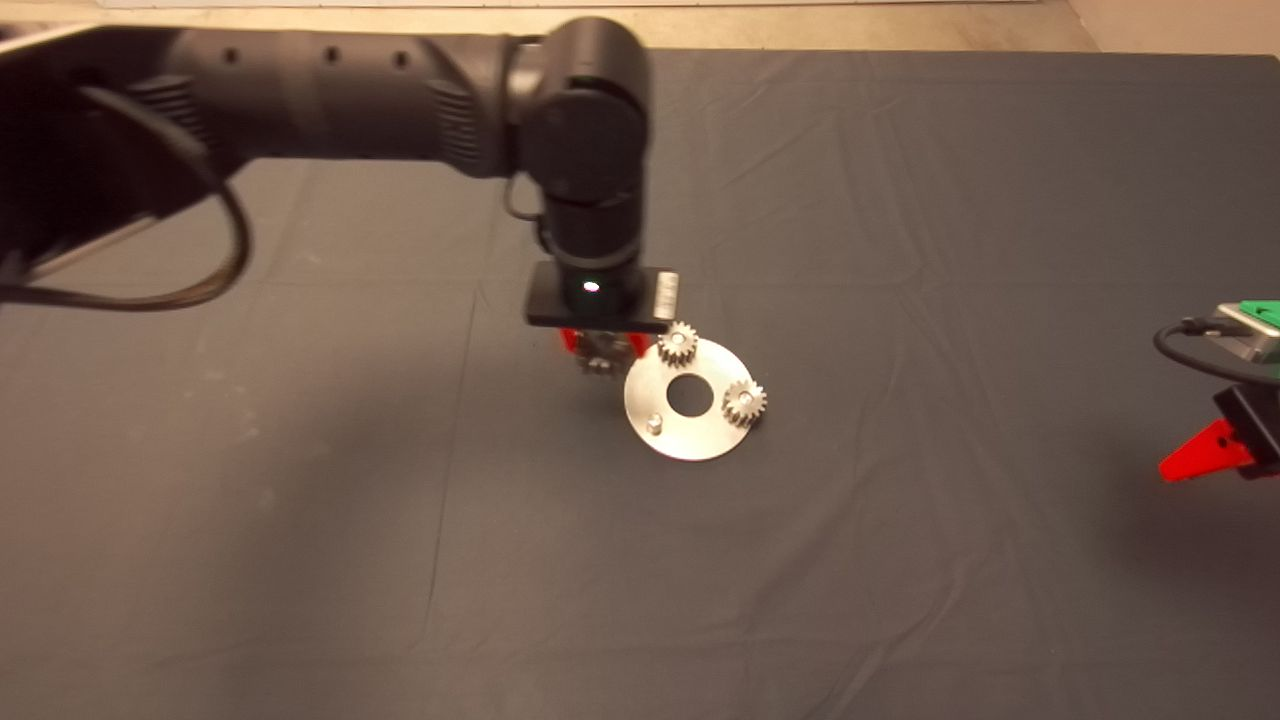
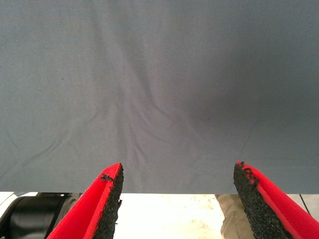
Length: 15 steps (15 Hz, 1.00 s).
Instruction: Remove an incorrectly installed larger gear and replace it with the correct smaller gear
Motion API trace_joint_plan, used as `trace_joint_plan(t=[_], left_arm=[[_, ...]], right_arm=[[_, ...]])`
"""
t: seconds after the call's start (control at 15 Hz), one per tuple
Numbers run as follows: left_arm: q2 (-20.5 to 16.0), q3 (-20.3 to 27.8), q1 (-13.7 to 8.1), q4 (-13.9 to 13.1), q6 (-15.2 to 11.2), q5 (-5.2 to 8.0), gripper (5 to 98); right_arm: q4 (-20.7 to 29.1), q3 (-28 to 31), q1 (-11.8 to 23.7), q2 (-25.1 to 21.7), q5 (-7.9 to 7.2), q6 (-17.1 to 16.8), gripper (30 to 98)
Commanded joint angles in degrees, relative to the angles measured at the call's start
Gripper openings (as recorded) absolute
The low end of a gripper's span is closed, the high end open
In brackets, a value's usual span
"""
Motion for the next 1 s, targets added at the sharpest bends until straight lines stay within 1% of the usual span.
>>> trace_joint_plan(t=[0.0, 0.07, 0.13, 0.2, 0.27, 0.33, 0.4, 0.53, 0.67, 0.93], left_arm=[[-7.5, 0.6, 8.7, 8.2, 5.3, 8.34, 39.6], [-8.1, 0.8, 9.9, 8.8, 5.3, 8.34, 39.6], [-8.2, 0.6, 10.3, 9.0, 5.3, 8.34, 39.6], [-7.9, 0.2, 10.7, 9.5, 5.3, 7.61, 39.5], [-7.4, -1.6, 11.9, 10.8, 6.0, 5.99, 39.5], [-6.8, -3.0, 13.1, 11.2, 7.1, 4.82, 39.4], [-6.6, -3.5, 13.6, 11.4, 7.5, 4.48, 39.4], [-6.5, -3.7, 13.6, 11.6, 7.5, 4.48, 39.4], [-5.9, -4.7, 13.7, 13.3, 7.5, 4.57, 39.4], [-5.6, -4.8, 13.7, 13.8, 7.7, 4.57, 39.6]], right_arm=[[0.5, 0.4, 0.8, 0.0, -0.06, 0.3, 59.1], [0.5, 0.4, 0.8, 0.0, -0.08, 0.3, 59.1], [0.6, 0.4, 0.8, 0.0, -0.06, 0.3, 59.1], [0.7, 0.4, 0.8, 0.0, -0.07, 0.3, 59.1], [0.6, 0.4, 0.8, 0.0, -0.06, 0.3, 59.1], [0.6, 0.4, 0.8, 0.1, -0.06, 0.3, 59.1], [0.6, 0.4, 0.8, 0.1, -0.06, 0.3, 59.1], [0.6, 0.4, 0.8, 0.1, -0.06, 0.3, 59.1], [0.6, 0.3, 0.8, 0.1, -0.06, 0.3, 59.1], [0.6, -0.1, 0.8, 1.2, 0.02, 0.3, 59.1]])
